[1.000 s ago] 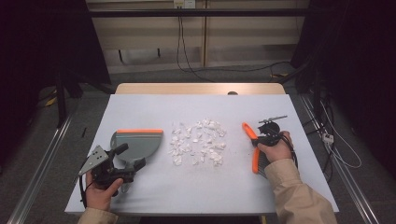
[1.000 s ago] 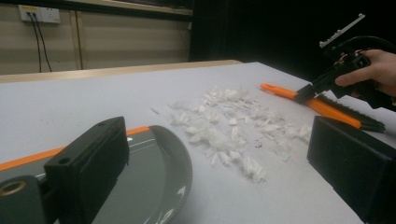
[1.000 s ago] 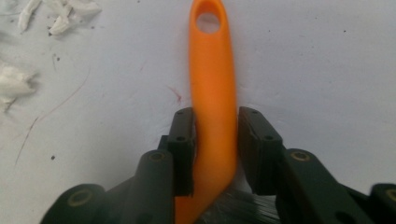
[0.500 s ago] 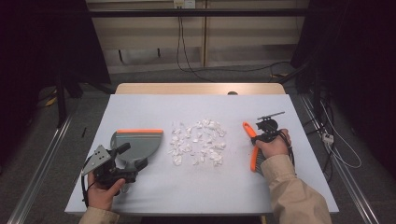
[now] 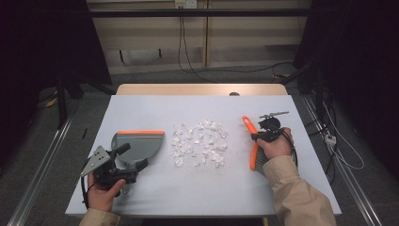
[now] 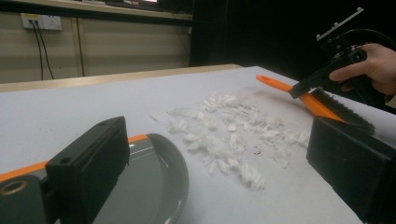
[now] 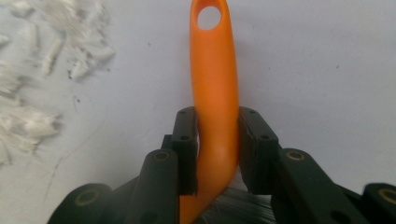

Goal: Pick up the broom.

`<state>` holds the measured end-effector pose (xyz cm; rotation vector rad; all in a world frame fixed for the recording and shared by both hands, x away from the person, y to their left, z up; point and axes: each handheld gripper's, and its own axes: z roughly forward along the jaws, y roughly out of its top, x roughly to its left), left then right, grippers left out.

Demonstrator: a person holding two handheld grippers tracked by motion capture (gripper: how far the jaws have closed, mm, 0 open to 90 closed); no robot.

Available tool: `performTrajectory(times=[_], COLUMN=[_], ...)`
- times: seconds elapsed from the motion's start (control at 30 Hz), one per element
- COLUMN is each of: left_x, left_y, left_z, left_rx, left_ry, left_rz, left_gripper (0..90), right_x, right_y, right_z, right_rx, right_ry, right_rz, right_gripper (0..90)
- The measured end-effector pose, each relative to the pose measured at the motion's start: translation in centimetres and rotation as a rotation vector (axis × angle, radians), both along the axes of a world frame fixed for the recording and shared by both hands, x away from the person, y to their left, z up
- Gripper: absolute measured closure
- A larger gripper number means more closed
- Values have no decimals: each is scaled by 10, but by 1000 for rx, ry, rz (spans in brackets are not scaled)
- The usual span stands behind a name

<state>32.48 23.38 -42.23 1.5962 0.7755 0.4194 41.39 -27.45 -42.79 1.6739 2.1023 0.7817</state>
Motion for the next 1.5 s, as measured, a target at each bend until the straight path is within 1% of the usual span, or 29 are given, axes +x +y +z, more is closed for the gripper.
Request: performTrajectory(times=[0.07,0.1,0.13,0.17,0.2,0.23,0.27,0.3,0.4,0.5,0.53,0.6,0.67,0.7,0.73,0.77,0.8,0.83,0.87,0.9,0.93,1.0,1.03,1.07,1.1,1.2,1.27,1.33,1.5], left_x=[0,0,-1,-1,-1,-2,-2,-2,-3,-4,-4,-3,-3,-3,-3,-3,-3,-3,-3,-3,-3,-3,-3,-3,-3,-2,-2,-2,-4], left_y=[-2,-3,-5,-6,-9,-11,-14,-16,-20,-20,-20,-18,-18,-17,-17,-17,-16,-16,-16,-16,-17,-17,-17,-17,-17,-17,-19,-21,-24], left_z=[2,4,6,6,7,9,9,10,9,9,9,8,7,7,7,7,7,7,7,7,7,7,7,7,7,7,7,7,10], left_rx=[-8,-13,-8,-9,-16,-13,-13,-9,2,14,16,13,12,13,10,11,15,15,18,20,19,21,22,22,21,25,24,24,30], left_ry=[2,-1,-2,-4,-2,-4,-6,-7,-7,-13,-14,-9,-6,-5,-6,-8,-8,-9,-10,-9,-8,-9,-9,-9,-7,-2,0,-3,-12], left_rz=[-3,-8,-13,-12,-18,-24,-28,-33,-41,-45,-43,-39,-40,-39,-37,-37,-35,-35,-38,-38,-40,-42,-41,-41,-42,-36,-33,-40,-49], left_gripper=[55,55,54,54,53,53,53,53,53,53,53,53,53,53,53,53,53,53,53,53,53,53,53,53,53,53,53,53,53], right_x=[-2,-5,-8,-8,-10,-14,-14,-12,-10,-7,-5,-4,-1,0,0,1,1,1,2,5,5,11,13,15,16,22,24,23,19], right_y=[-1,-3,-4,-4,-5,-4,-4,1,4,4,2,0,-2,-1,-1,-1,1,1,1,1,1,2,3,4,5,4,4,7,7], right_z=[2,6,9,9,11,17,17,13,9,6,3,4,0,-1,-2,-4,-2,-2,-1,-2,-2,-9,-13,-17,-19,-17,-18,-18,-19], right_rx=[8,33,81,81,124,143,143,89,66,70,57,48,60,17,0,24,-7,-7,-25,-28,-28,-37,-30,-57,-56,-50,-45,-70,-68], right_ry=[-13,-45,-69,-69,-96,-127,-127,-102,-75,-61,-64,-62,-34,-17,-14,-9,-26,-26,-39,-40,-40,-10,1,23,25,70,74,67,40], right_rz=[3,3,0,0,-10,-7,-7,12,12,14,16,19,33,42,48,55,60,60,62,47,47,56,64,59,49,53,26,17,27], right_gripper=[710,715,728,728,758,758,758,758,757,755,900,900,900,900,900,834,788,788,744,652,652,567,590,583,586,660,686,689,690])
